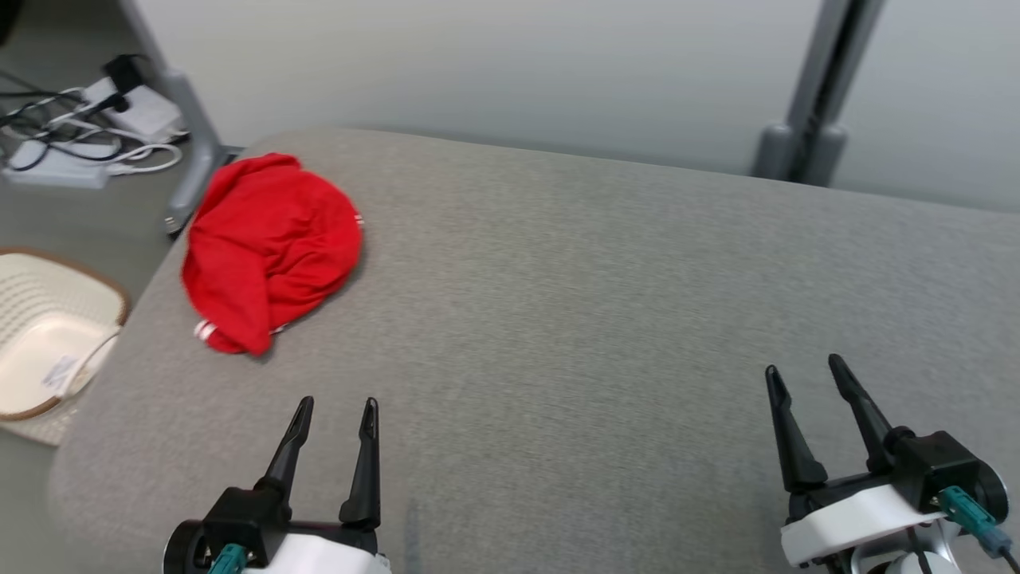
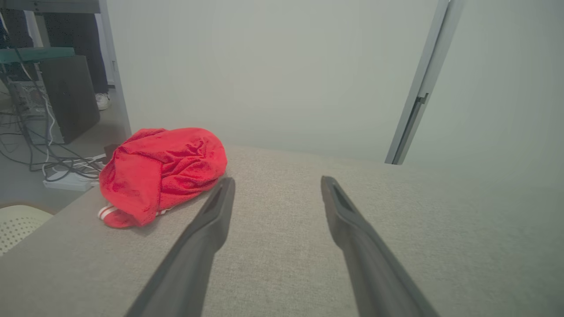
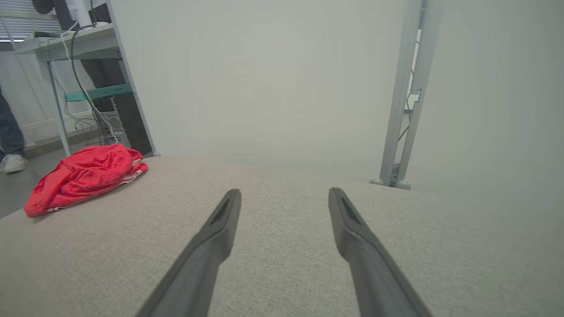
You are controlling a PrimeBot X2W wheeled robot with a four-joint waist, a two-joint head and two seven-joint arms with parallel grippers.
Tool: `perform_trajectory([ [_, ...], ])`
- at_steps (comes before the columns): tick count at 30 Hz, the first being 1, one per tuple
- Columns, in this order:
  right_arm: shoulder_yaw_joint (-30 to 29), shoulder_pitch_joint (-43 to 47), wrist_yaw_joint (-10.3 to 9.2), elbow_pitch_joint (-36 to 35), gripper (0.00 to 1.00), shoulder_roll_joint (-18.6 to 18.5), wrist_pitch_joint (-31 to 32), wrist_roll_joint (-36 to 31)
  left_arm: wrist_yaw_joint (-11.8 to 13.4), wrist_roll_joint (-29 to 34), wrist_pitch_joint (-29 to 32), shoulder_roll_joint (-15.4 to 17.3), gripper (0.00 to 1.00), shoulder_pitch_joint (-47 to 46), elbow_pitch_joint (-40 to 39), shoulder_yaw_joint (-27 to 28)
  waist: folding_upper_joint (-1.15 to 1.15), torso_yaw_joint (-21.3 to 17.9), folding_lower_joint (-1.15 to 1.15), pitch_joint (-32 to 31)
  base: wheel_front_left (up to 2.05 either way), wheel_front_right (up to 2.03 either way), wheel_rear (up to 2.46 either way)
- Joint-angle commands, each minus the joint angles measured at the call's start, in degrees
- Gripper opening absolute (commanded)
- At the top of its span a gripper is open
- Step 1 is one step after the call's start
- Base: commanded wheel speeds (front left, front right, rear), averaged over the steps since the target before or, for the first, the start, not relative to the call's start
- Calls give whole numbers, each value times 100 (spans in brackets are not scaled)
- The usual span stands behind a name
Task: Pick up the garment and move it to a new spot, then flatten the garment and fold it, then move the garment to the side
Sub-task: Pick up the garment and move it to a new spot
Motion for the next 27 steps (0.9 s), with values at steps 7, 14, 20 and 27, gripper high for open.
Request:
perform_trajectory([
  [7, 334, 40, -2, 51, 100, -9, -32, 68, -35, 120, -4, 22, 100, 245, -39, 317, 0, 975, 0, -236, 0, 0, 0],
  [14, 811, -224, -3, 173, 100, -95, -32, 123, 116, 4, -5, 18, 100, 428, -311, 667, 0, 1127, 0, -147, 0, 0, 0],
  [20, 1023, -403, -2, 281, 100, -181, -32, 225, 209, -59, -5, 20, 100, 500, -443, 714, 0, 1168, 0, -89, 0, 0, 0],
  [27, 1092, -467, -2, 354, 100, -234, -32, 284, 257, -83, -5, 21, 100, 536, -480, 682, 0, 1174, 0, -101, 0, 0, 0],
])
